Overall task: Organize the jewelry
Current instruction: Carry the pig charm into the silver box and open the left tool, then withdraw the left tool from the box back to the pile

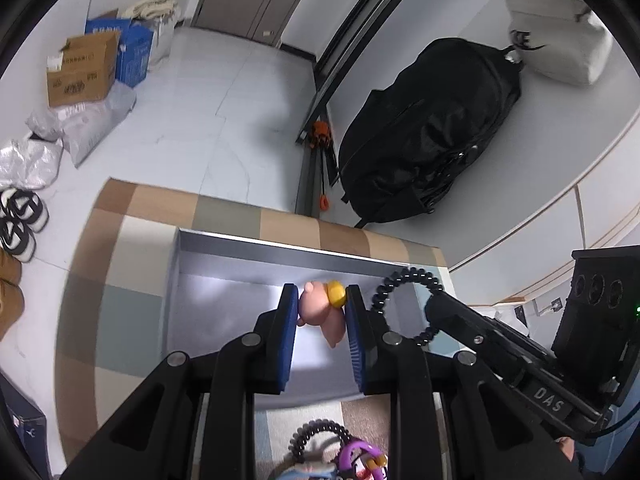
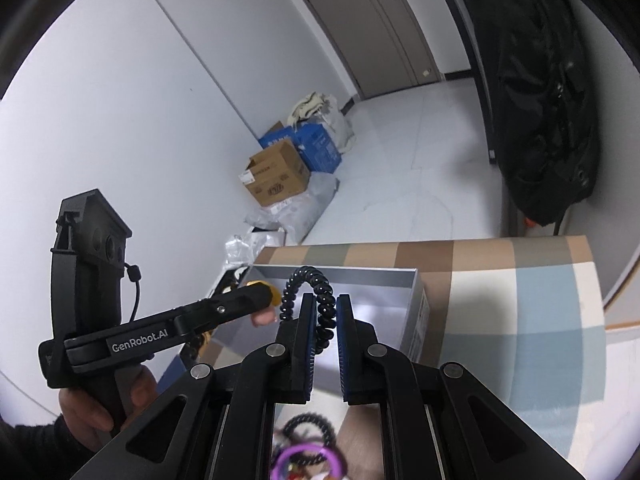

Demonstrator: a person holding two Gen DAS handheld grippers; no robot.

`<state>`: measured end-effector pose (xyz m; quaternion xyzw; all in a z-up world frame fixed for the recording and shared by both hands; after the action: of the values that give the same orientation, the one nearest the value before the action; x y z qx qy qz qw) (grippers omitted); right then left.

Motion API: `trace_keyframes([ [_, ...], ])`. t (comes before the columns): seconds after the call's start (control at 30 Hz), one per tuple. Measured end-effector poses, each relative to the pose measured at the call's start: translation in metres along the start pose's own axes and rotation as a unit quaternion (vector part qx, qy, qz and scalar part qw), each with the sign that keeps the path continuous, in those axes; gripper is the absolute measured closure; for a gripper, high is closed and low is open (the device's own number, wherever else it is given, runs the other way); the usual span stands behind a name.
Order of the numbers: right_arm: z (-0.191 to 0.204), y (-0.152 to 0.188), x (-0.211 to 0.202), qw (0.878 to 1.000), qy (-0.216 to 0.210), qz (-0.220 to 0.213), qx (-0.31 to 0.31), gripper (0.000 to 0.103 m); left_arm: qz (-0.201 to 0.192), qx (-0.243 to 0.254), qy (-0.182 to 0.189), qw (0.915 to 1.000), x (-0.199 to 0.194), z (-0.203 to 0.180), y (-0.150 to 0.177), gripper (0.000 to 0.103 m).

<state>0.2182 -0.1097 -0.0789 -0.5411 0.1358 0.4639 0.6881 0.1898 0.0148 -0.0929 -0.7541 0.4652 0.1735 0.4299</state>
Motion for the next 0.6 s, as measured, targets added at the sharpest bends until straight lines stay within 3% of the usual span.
trace_keyframes([
  [0.23,-0.014,0.003,0.026,1.000,0.004,0.028,0.012,0.094,0.017,-0.016,0.001,0.9997,0.011,0.009,0.000,0.085],
  [0.43,-0.017,0.005,0.033,0.999,-0.004,0.036,0.021,0.091,0.021,-0.042,0.032,0.9984,0.015,0.010,-0.001,0.083],
  [0.47,-0.019,0.004,0.031,0.999,-0.006,0.033,0.022,0.090,0.023,-0.046,0.033,0.9982,0.015,0.011,-0.003,0.075],
  [0.5,-0.020,0.004,0.028,0.999,-0.007,0.031,0.023,0.087,0.022,-0.048,0.035,0.9980,0.015,0.010,-0.004,0.060],
  [0.53,-0.021,0.002,0.024,0.999,-0.006,0.025,0.025,0.074,0.018,-0.049,0.045,0.9976,0.013,0.009,-0.005,0.056],
  [0.6,-0.022,-0.003,0.009,0.999,-0.019,0.001,0.031,0.060,0.009,-0.043,0.057,0.9974,0.010,0.002,-0.007,0.043],
])
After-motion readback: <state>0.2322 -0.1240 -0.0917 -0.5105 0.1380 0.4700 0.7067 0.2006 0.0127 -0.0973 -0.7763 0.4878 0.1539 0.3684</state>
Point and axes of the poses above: each gripper's, at about its wrist camera, not at the fingertips, and x roughly the way its jaws point, z to its left, y to its underside, the point moved 7 cm from there along x, roughly the way its jaws point, and after that the axes turned 7 degrees about y, right-handed, at the moved point
